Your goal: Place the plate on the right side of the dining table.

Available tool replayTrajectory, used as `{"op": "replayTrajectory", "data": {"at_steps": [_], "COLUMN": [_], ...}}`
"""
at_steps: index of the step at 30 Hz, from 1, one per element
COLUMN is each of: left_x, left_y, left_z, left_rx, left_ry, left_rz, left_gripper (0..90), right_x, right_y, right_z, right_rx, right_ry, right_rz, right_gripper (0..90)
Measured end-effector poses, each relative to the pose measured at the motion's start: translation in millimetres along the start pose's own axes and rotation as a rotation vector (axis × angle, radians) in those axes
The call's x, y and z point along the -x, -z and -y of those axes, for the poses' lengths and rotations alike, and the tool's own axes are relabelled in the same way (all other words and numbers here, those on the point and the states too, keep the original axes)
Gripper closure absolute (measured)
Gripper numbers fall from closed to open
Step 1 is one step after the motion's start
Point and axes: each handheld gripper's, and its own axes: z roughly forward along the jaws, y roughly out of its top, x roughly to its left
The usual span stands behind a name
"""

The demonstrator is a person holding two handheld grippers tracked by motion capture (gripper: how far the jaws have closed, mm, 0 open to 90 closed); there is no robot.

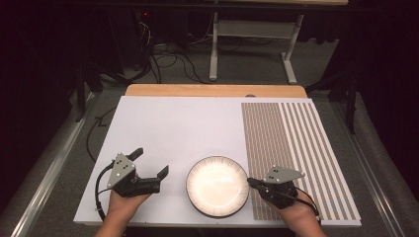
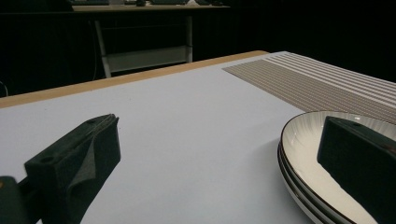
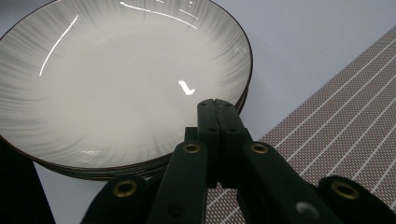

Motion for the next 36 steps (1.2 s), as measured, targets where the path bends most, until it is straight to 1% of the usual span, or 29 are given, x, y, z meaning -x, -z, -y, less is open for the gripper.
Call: {"op": "replayTrajectory", "data": {"at_steps": [7, 8, 11, 19, 23, 24, 26, 31, 32, 34, 36], "left_x": [-0.4, -0.4, -0.4, -0.4, -0.6, -0.7, -0.9, -1.4, -1.1, -1.0, -1.0], "left_y": [-0.3, -0.3, -0.2, 0.1, 0.3, 0.5, 0.9, 1.6, 1.8, 1.9, 2.0], "left_z": [0.4, 0.4, 0.3, -0.1, -0.1, -0.2, -0.3, -0.7, -0.9, -1.0, -1.0], "left_rx": [0.0, 0.0, -0.001, 0.001, 0.005, 0.005, 0.006, 0.005, 0.006, 0.006, 0.006], "left_ry": [0.003, 0.003, 0.002, 0.002, 0.006, 0.007, 0.008, 0.006, 0.006, 0.005, 0.005], "left_rz": [0.0, 0.0, 0.0, 0.0, -0.001, -0.001, -0.002, -0.003, -0.003, -0.003, -0.002], "left_gripper": [0.1, 0.1, 0.1, 0.1, 0.1, 0.1, 0.1, 0.1, 0.1, 0.1, 0.1], "right_x": [-0.7, -0.4, -0.9, -1.4, -3.2, -5.7, -6.9, -8.5, -9.6, -10.5, -12.1], "right_y": [-0.9, -1.2, -1.4, -1.6, -3.3, -5.2, -5.9, -7.5, -9.5, -10.5, -12.4], "right_z": [-0.8, -0.9, -1.0, -1.9, -2.8, -3.5, -4.3, -5.3, -5.5, -5.6, -6.4], "right_rx": [-0.005, -0.005, -0.005, -0.008, -0.009, -0.007, -0.014, -0.017, -0.014, -0.014, -0.018], "right_ry": [0.008, 0.017, 0.012, 0.022, 0.021, 0.031, 0.034, 0.028, 0.026, 0.024, 0.028], "right_rz": [0.0, 0.0, 0.002, 0.007, -0.003, -0.006, -0.007, -0.01, -0.02, -0.019, -0.028], "right_gripper": [90.0, 90.0, 90.0, 90.0, 90.0, 90.0, 90.0, 90.0, 90.0, 90.0, 90.0]}}
